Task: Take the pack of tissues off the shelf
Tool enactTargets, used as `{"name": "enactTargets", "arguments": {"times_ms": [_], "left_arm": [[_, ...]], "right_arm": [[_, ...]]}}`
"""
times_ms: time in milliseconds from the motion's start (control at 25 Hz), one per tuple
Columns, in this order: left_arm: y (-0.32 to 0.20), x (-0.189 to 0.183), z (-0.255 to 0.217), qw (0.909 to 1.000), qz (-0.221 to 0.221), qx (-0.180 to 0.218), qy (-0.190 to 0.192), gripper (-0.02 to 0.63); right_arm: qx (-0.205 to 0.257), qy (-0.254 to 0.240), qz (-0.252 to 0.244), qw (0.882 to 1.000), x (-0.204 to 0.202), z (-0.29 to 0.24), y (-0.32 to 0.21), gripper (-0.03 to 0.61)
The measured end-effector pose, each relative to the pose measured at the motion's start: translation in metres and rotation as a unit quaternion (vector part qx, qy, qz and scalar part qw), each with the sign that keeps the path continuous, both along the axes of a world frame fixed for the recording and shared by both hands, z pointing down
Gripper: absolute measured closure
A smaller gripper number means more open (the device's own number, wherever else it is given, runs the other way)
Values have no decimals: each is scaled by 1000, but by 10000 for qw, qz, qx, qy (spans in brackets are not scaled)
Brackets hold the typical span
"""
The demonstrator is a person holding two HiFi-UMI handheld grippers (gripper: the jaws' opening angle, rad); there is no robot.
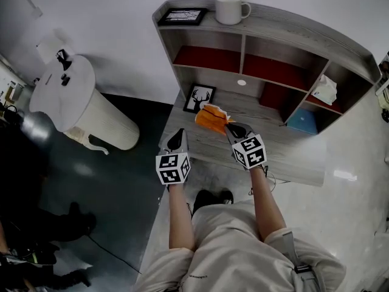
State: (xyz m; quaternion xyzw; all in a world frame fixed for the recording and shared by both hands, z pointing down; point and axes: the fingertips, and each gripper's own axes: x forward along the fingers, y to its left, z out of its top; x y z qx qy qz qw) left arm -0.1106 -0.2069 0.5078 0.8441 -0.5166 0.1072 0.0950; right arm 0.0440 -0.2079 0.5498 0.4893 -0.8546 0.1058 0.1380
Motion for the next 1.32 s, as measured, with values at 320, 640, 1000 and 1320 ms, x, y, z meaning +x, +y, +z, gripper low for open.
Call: {"name": "enactTargets", "arguments": {"times_ms": [320,640,1000,1320], "left_arm": [[0,8,7,10000,62,-71,-29,604],[4,13,10,9999,77,-97,45,604],[10,14,10,10000,-9,-41,89,604],[7,10,3,9998,-163,40,121,604]], "right_arm": [[-6,25,7,10000,3,2,1,555],[-60,10,40,10000,12,9,6,555],[10,58,-54,10000,13,5,12,555],[63,35,-45,10000,18,-1,13,555]]}}
